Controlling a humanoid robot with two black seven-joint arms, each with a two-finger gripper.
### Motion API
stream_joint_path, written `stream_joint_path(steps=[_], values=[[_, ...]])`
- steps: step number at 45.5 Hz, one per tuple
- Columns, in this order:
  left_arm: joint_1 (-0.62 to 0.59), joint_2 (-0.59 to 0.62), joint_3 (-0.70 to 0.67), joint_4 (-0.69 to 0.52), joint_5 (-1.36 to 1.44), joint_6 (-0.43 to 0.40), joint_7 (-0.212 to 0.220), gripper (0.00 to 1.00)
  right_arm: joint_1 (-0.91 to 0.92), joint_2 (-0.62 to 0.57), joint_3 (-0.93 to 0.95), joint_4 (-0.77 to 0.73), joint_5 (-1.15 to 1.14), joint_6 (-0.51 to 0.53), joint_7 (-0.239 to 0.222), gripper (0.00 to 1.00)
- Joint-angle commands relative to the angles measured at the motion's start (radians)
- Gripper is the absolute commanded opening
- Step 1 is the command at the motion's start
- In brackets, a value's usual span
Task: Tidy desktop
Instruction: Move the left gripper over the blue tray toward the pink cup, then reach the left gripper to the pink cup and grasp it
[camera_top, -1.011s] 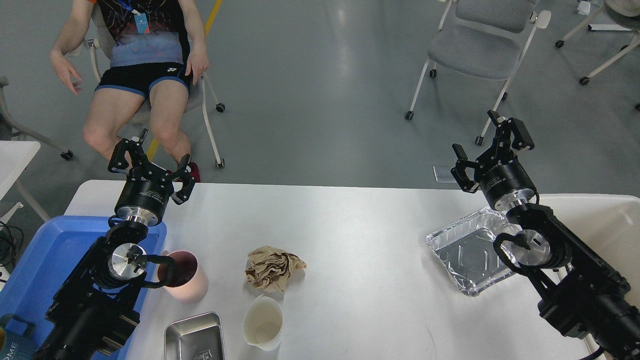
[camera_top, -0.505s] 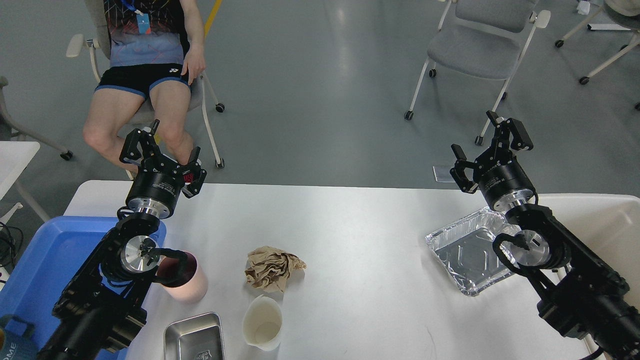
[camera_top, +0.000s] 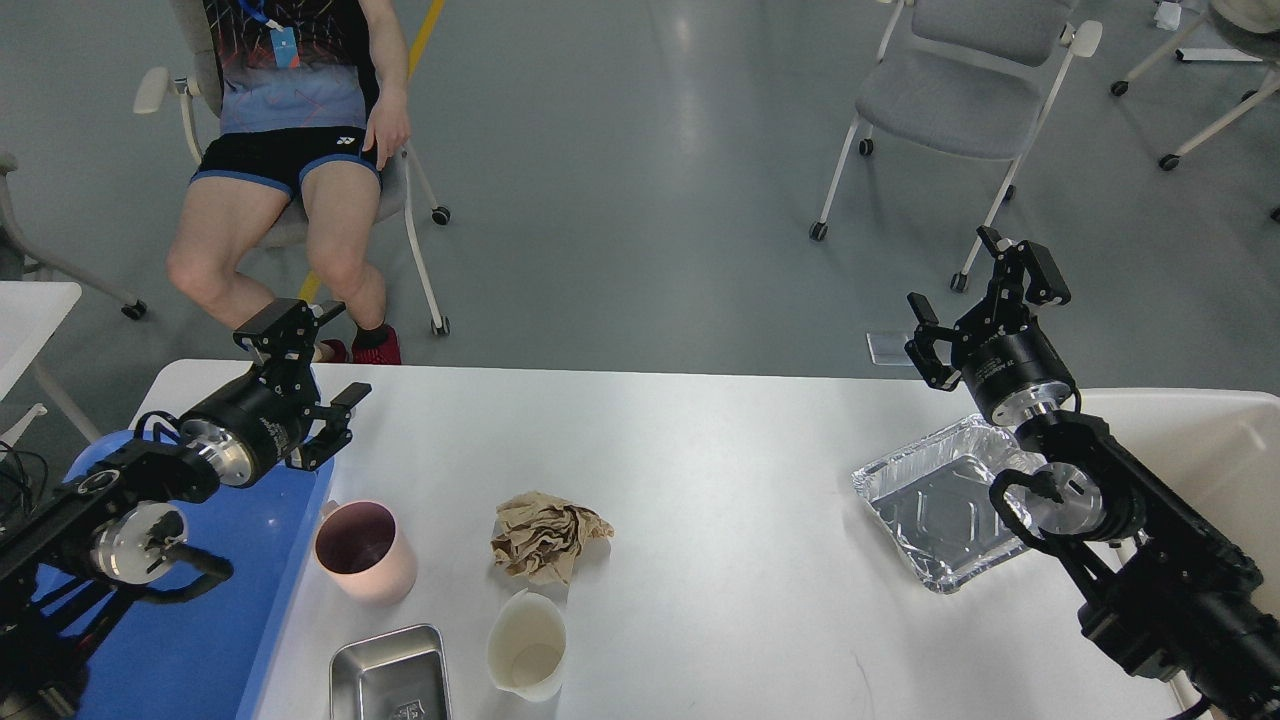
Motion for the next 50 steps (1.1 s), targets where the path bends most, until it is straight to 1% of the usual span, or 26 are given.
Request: stream_joint_path(steps=[1,7,14,19,24,29,34,45,50], values=[[-0.035,0.220,0.130,-0.125,0.003,-0.030,0.005,0.97,-0.001,0.000,-0.006,-0.001,-0.001,0.000,0.002,1.00],[-0.101,0.372,0.233,-0.197,0.006,-0.094,0.025,0.97,-0.001,0.000,-0.006,-0.001,-0.001,0.001,0.002,1.00],[-0.119,0.516,0.334,-0.280,0.013,-0.105,0.043,0.96,0.001,0.000,-0.006,-0.001,-0.001,0.001,0.000,1.00],[-0.118,0.602,0.386,-0.336,0.027,-0.110,0.074,0.96,-0.002,0.002,-0.007,-0.005,-0.001,0.001,0.002,1.00],[-0.118,0.679,0.429,-0.352,0.041,-0.145,0.095,0.95,-0.004,0.002,-0.007,-0.005,-0.001,0.001,0.002,1.00],[-0.115,0.740,0.445,-0.349,0.049,-0.192,0.100,0.95,-0.005,0.003,-0.007,-0.006,-0.001,0.001,0.002,1.00],[-0.111,0.763,0.445,-0.343,0.056,-0.235,0.100,0.95,-0.007,0.008,-0.007,-0.008,-0.001,0.001,0.002,1.00],[-0.113,0.708,0.445,-0.333,0.107,-0.226,0.100,0.95,-0.008,0.006,-0.007,-0.006,-0.001,0.001,0.002,1.00],[-0.111,0.703,0.445,-0.333,0.113,-0.226,0.100,0.95,-0.011,0.005,-0.007,-0.006,-0.001,0.001,0.000,1.00]])
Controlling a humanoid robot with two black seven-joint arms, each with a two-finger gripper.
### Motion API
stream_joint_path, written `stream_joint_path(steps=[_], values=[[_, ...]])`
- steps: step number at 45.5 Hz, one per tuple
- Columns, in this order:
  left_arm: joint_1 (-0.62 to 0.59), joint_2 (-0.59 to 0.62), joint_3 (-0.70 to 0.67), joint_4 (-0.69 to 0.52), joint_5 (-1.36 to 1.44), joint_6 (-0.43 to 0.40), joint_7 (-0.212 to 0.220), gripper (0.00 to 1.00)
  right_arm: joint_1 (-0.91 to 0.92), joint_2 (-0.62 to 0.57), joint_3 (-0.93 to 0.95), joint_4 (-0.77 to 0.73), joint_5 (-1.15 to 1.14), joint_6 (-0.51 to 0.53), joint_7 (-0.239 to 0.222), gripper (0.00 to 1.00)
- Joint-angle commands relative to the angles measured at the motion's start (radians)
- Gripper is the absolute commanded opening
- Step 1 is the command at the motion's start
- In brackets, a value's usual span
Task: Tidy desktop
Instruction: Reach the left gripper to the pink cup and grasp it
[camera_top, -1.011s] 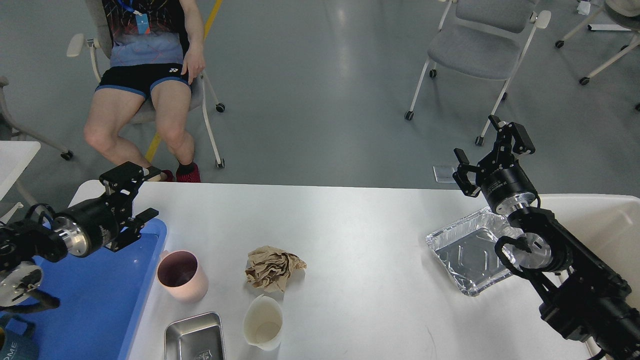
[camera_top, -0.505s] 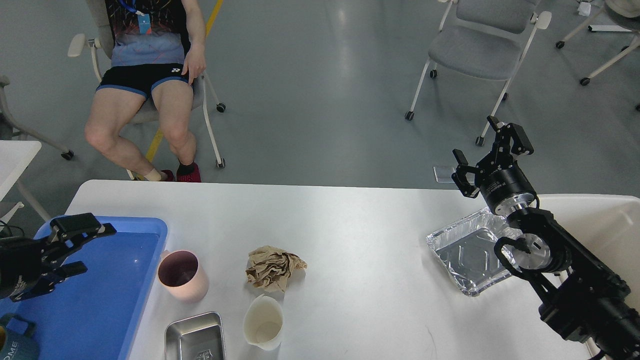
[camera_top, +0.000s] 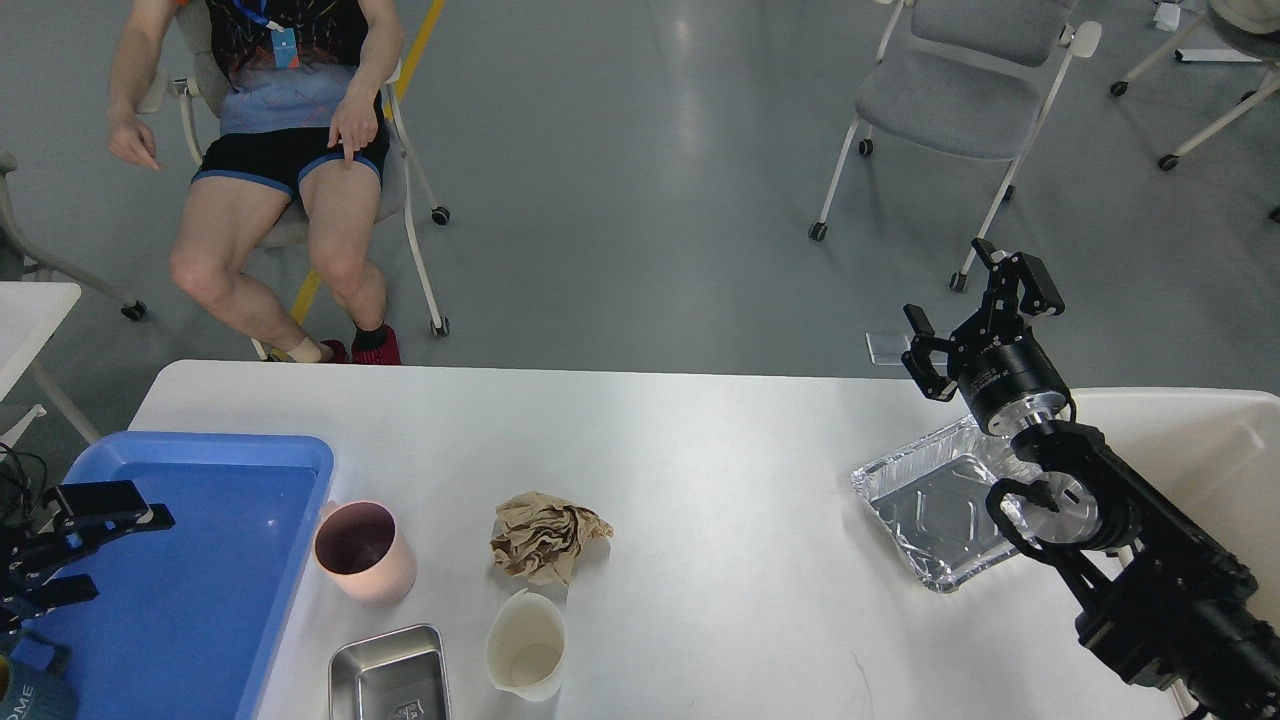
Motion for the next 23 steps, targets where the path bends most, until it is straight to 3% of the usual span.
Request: stream_joint_path(steps=[1,23], values=[[0.001,-0.009,0.000,0.002,0.009,0.002,0.000,0.95,-0.004,-0.002,0.000,0.001,0.000,0.000,0.000,1.00],[0.009,-0.047,0.000,0.005,0.047,0.021,0.000,0.94,-0.005,0.000,0.000,0.001,0.000,0.000,0.000,1.00]])
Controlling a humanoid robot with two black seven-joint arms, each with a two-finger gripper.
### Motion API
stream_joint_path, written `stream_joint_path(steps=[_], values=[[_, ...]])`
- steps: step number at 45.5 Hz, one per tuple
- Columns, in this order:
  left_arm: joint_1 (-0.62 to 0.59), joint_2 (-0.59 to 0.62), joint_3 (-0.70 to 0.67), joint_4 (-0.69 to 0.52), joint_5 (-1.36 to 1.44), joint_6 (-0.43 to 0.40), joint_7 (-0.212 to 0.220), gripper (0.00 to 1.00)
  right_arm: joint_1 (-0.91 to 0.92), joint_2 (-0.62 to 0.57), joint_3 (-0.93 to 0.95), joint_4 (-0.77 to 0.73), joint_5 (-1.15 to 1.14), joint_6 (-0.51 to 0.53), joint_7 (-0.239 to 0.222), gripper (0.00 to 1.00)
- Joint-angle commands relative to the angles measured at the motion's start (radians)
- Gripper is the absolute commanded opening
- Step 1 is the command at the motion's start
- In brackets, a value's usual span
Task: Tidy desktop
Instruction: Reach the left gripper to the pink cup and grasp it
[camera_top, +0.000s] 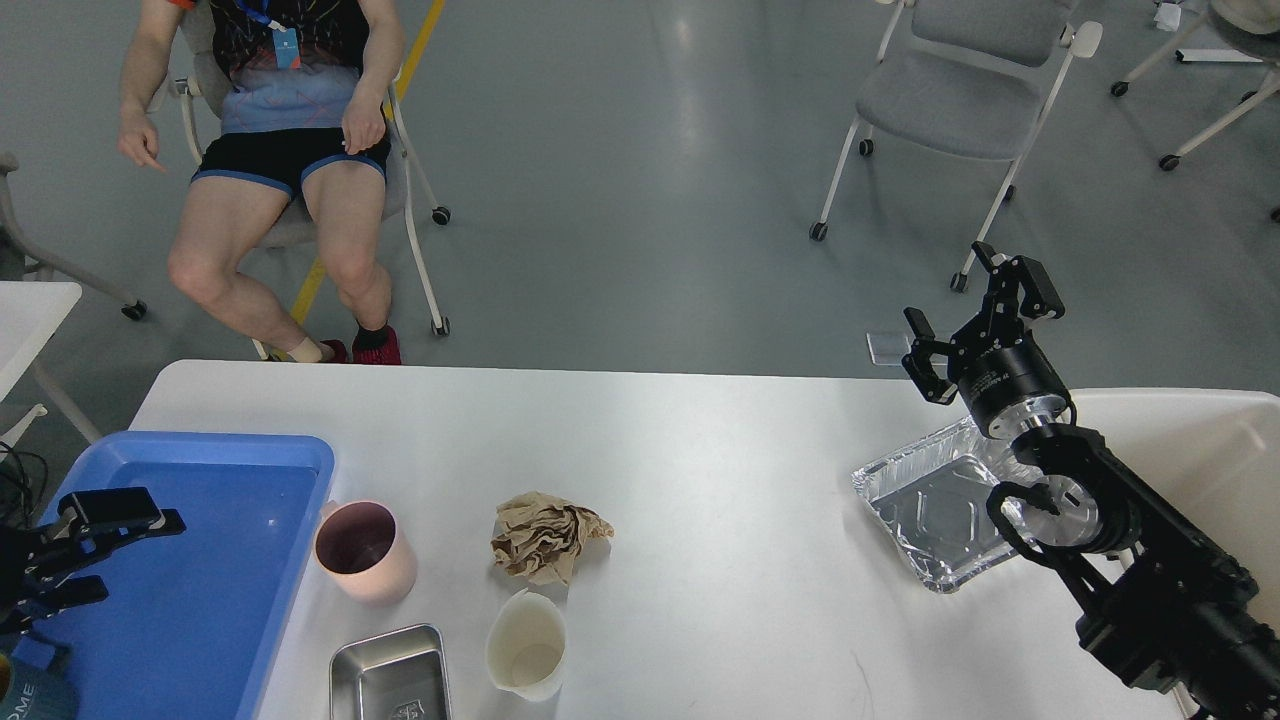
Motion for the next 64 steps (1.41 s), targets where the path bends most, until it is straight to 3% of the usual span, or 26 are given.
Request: stream_joint_path(steps=[1,7,25,41,55,64], values=[[0.000,-0.014,0.000,0.000,0.002,0.009,0.000,0.94,0.000,0.000,0.000,0.000,0.000,0.000,0.000,1.00],[0.000,-0.031,0.000,0.006,0.004,0.049,0.000,0.92,0.000,0.000,0.000,0.000,0.000,0.000,0.000,1.00],[-0.016,-0.343,0.009,0.196,0.122,0.064,0.003,0.92,-0.010,-0.001,0.000,0.000,0.000,0.000,0.000,1.00],[-0.026,-0.439,0.023,0.285,0.149,0.087,0.003,0.90,-0.017,-0.006,0.000,0.002,0.000,0.000,0.000,1.00],[-0.018,-0.511,0.025,0.331,0.151,0.095,0.003,0.78,-0.014,-0.006,0.000,0.003,0.002,0.000,0.000,1.00],[-0.012,-0.547,0.025,0.334,0.151,0.109,0.021,0.59,-0.011,-0.006,0.000,0.002,0.002,0.000,-0.002,1.00]])
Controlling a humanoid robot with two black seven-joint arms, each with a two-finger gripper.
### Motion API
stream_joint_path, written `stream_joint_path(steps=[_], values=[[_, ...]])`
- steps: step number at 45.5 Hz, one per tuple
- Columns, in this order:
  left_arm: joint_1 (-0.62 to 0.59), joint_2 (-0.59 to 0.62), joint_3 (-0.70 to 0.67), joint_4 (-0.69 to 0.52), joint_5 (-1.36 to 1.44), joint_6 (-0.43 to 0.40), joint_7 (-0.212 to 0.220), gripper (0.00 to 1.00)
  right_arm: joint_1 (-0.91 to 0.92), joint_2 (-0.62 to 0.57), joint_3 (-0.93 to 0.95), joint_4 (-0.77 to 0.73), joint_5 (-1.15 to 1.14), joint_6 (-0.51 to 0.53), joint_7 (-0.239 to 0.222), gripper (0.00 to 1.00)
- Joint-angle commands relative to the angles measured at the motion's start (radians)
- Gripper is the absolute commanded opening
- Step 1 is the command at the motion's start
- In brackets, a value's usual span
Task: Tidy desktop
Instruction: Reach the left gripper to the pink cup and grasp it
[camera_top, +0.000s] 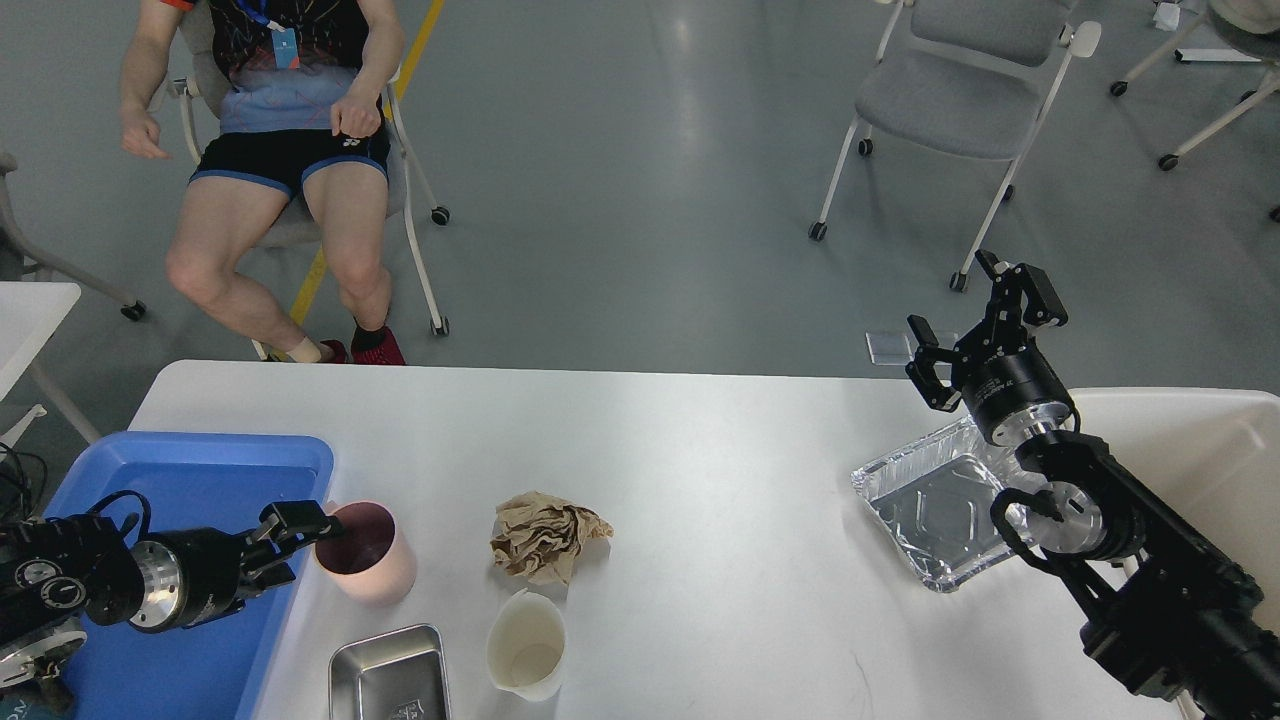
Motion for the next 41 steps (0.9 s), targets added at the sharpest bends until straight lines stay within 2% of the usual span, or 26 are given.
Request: stream_joint_path(steps=[1,9,13,21,26,41], values=[[0.004,-0.024,0.000,0.002,0.000,0.014,0.027,0.57,0.002,0.000,0.000,-0.001,-0.002,0.000,0.000,1.00],[-0.002,-0.027,0.006,0.004,0.000,0.018,0.111,0.41,-0.002,-0.002,0.000,-0.003,0.000,0.000,0.000,1.00],[-0.004,-0.028,0.005,0.004,-0.002,0.018,0.136,0.32,-0.005,-0.002,0.000,-0.003,-0.002,0.000,0.000,1.00],[-0.007,-0.045,0.005,0.004,-0.002,0.018,0.137,0.16,-0.007,-0.002,0.000,-0.001,0.000,0.000,0.000,1.00],[-0.009,-0.045,0.005,0.002,0.001,0.015,0.136,0.00,-0.008,-0.002,0.000,-0.001,-0.002,0.000,0.000,1.00],[-0.041,-0.044,0.000,-0.030,0.006,0.001,0.134,0.00,-0.008,-0.002,0.000,0.000,0.000,0.000,0.000,1.00]])
